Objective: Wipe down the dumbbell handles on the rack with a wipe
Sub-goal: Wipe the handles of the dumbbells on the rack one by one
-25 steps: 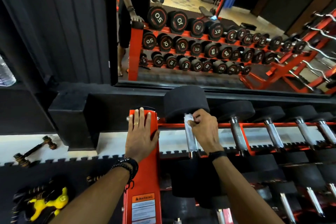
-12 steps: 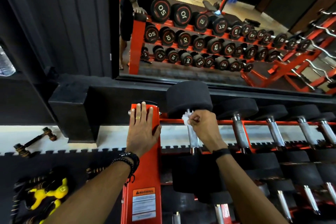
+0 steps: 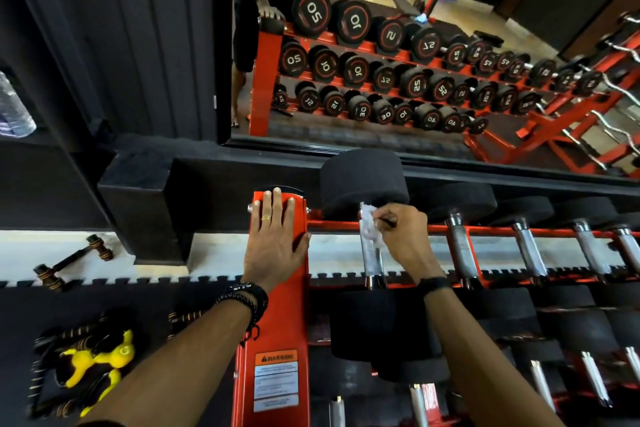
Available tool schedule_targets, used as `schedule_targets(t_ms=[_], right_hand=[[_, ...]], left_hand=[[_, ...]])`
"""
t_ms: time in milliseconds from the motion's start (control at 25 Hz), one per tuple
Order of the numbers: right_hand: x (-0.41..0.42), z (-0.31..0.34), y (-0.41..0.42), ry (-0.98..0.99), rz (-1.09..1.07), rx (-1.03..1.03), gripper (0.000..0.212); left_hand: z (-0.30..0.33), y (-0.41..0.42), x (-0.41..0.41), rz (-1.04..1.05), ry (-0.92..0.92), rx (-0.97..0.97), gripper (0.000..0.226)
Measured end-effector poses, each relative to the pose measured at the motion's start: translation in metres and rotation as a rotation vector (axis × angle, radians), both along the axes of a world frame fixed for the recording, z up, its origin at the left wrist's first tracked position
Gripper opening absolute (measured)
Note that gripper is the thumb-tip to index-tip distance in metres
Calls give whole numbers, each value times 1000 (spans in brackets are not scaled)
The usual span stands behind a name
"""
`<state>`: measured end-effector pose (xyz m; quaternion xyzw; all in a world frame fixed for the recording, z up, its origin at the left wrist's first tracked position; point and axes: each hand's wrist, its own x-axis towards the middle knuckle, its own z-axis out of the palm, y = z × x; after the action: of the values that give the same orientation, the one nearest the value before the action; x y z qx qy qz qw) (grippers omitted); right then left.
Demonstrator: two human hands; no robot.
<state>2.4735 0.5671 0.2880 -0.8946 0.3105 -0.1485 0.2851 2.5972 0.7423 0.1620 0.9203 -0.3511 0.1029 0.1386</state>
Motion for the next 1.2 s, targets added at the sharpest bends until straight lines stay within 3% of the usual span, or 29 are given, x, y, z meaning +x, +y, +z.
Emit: schedule_targets(t_ms=[80,200,280,360,480,600,720,920,1200], right_hand=[[-16,-2,5,55,24,-37,27],[-41,-2,6,240,74,-21,47],[-34,1,1,296,75,1,38],[-11,6,-2,156,4,-11,16],[12,9,3,-22,-92,2,14],[-6,-5,-3,190,-40,-67,24],[-28,-8,-9,427,32,-82,20],[-2,5,-15,115,-110,213,18],[-23,19,-2,283,-60,186,18]], left_hand=[[0,0,1,6,-4,5,73],[-1,-1,1,2,-7,11,73],[0,-2,0,1,-9,13,73],[0,-1,0,1,-16,-5,73],[2,1,-1,-7,-8,-3,73],[2,0,0,2,-11,8,73],[1,-1,0,4,-15,9,73],[1,0,0,-8,11,-27,73],[1,1,0,5,-12,13,73]])
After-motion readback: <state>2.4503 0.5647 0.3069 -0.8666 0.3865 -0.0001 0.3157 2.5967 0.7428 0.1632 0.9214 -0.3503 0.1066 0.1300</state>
